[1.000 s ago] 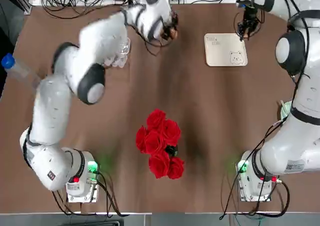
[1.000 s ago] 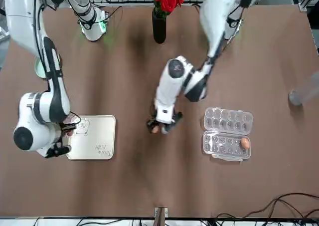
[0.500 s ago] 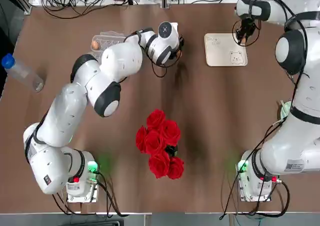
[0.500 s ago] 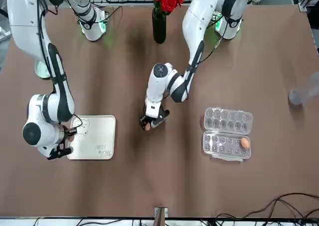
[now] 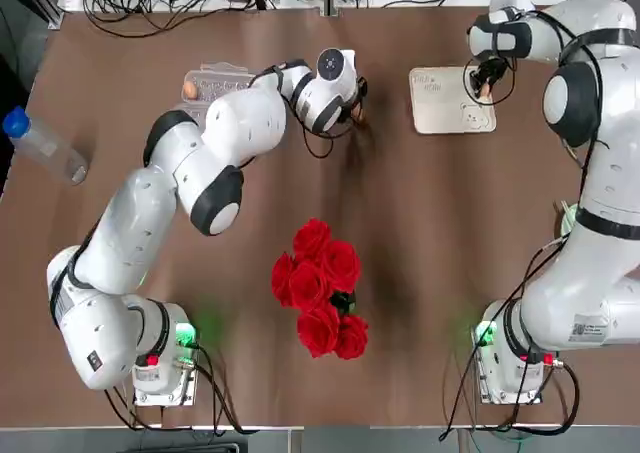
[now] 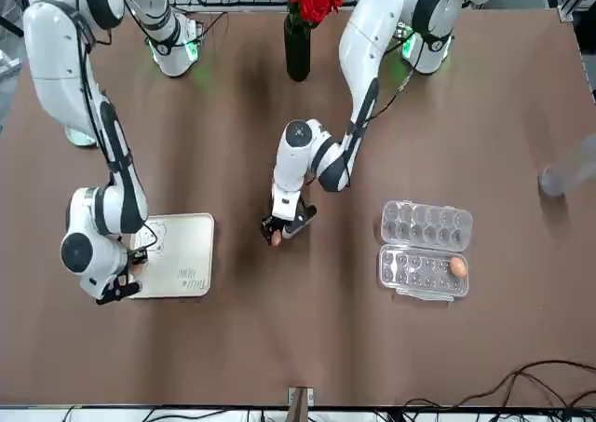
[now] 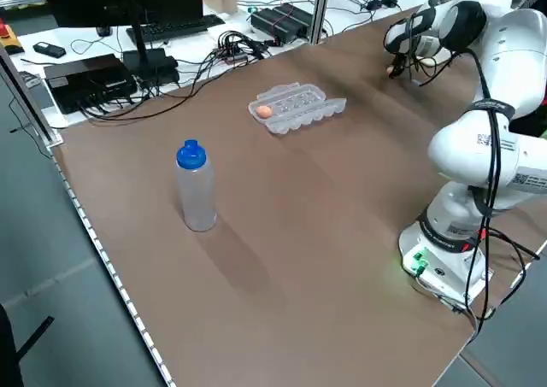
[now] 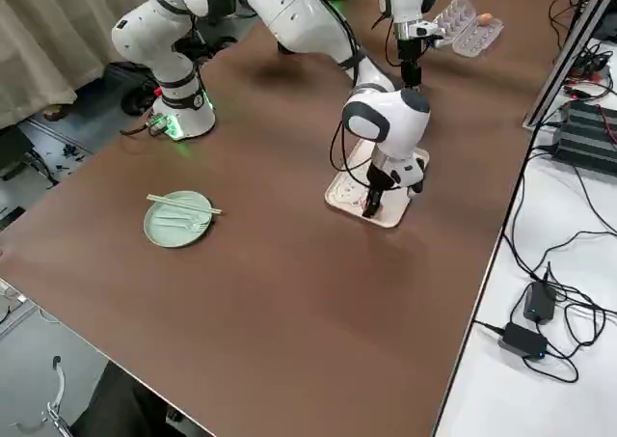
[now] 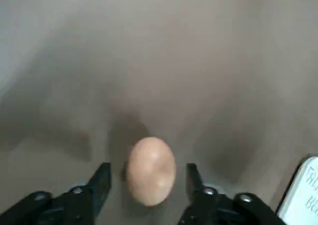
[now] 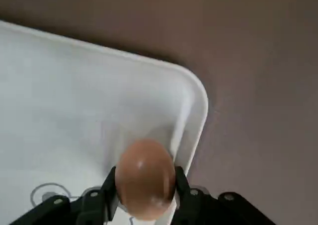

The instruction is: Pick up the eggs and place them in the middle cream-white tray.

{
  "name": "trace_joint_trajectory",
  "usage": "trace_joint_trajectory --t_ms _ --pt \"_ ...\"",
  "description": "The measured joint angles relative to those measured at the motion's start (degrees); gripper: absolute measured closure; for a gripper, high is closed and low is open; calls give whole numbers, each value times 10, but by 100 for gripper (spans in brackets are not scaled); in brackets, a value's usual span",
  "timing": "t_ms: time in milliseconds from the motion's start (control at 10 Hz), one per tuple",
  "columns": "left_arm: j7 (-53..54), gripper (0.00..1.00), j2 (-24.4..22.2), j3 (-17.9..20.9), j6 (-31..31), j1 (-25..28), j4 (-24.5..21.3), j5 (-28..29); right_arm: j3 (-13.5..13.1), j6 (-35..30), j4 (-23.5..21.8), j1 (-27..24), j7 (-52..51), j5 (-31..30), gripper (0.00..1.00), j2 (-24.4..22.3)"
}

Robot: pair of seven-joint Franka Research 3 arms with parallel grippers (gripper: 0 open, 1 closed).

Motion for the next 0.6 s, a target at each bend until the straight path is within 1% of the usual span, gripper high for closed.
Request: trace_joint_trajectory --t_ms 100,200,300,400,500,600 --pt "-1 9 -1 0 -1 0 4 0 0 0 0 0 0 0 53 0" --pt "-2 3 -4 1 -7 0 6 0 0 0 0 0 0 -1 53 0" --pt "-2 0 -8 2 -15 2 8 0 0 0 0 0 0 -1 51 0" --pt "-3 0 -20 4 -31 7 11 0 0 1 0 0 0 -1 49 0" --pt "-3 0 -40 6 -56 18 15 0 1 1 0 -1 0 -2 43 1" --pt "-3 0 -68 6 -91 35 17 0 1 2 0 -1 0 -2 28 3"
